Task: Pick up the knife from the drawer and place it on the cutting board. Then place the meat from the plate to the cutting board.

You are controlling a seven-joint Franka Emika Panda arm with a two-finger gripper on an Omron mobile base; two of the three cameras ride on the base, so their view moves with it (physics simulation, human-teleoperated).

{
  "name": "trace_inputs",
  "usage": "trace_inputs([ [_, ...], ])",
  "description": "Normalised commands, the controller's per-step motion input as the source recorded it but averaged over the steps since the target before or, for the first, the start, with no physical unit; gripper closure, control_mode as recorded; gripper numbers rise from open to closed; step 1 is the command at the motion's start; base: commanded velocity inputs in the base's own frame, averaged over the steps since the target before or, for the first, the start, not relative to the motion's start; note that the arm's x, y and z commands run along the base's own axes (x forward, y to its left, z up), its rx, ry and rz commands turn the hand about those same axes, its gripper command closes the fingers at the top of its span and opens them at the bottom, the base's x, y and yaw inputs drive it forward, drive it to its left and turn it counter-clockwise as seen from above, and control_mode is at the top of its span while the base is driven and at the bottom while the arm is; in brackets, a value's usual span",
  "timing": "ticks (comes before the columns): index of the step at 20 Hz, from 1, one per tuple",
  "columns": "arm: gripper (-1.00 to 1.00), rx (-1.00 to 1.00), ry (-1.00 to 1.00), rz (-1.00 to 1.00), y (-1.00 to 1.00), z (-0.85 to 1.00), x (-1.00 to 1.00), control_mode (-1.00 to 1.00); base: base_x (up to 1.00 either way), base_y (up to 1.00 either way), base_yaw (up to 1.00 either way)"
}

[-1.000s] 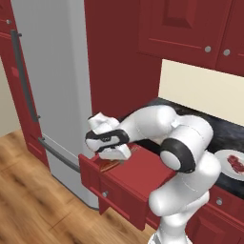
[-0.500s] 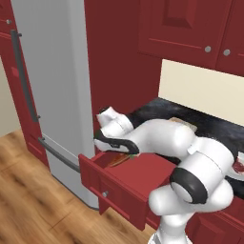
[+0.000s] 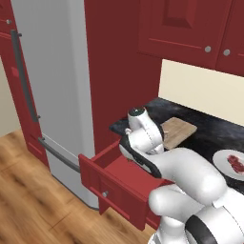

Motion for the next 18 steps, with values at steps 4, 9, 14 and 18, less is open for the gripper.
trace_inputs([
  [4,1.00,0.08,-0.16,0.10,-0.32,0.31,0.03,-1.00,0.00,0.00,0.00],
  [9,1.00,0.05,-0.01,0.10,-0.36,0.07,0.11,-1.00,0.00,0.00,0.00],
  [14,1.00,0.03,0.01,0.00,-0.42,0.01,0.16,-1.00,0.00,0.00,0.00],
  [18,1.00,0.04,0.01,0.00,-0.53,0.11,0.27,-1.00,0.00,0.00,0.00],
])
